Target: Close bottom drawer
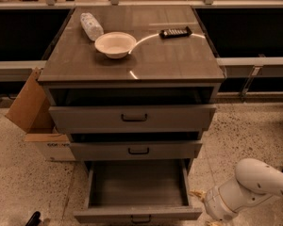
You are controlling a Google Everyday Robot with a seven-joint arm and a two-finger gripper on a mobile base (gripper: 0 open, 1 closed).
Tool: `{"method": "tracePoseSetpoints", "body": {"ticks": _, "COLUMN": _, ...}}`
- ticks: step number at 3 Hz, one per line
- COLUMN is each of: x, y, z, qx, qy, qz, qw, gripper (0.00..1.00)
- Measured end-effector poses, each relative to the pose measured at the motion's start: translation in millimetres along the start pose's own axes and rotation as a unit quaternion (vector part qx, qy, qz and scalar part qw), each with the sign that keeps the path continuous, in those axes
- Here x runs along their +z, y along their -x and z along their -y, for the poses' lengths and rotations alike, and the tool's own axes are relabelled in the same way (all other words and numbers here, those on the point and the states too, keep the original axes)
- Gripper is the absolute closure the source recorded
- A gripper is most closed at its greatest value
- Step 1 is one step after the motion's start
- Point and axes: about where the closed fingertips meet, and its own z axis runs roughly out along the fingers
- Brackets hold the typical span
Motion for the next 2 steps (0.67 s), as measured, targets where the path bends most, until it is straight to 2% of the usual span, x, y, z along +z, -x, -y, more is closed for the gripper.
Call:
{"method": "tracePoseSetpoints", "body": {"ticks": 1, "x": 0, "y": 0, "z": 0, "qx": 0.0, "qy": 0.0, "qz": 0.0, "qw": 1.0, "gripper": 0.0}}
{"method": "tracePoseSetpoints", "body": {"ticks": 2, "x": 25, "y": -20, "z": 11, "qx": -0.012, "qy": 0.015, "qz": -0.002, "qw": 0.9998, "gripper": 0.0}}
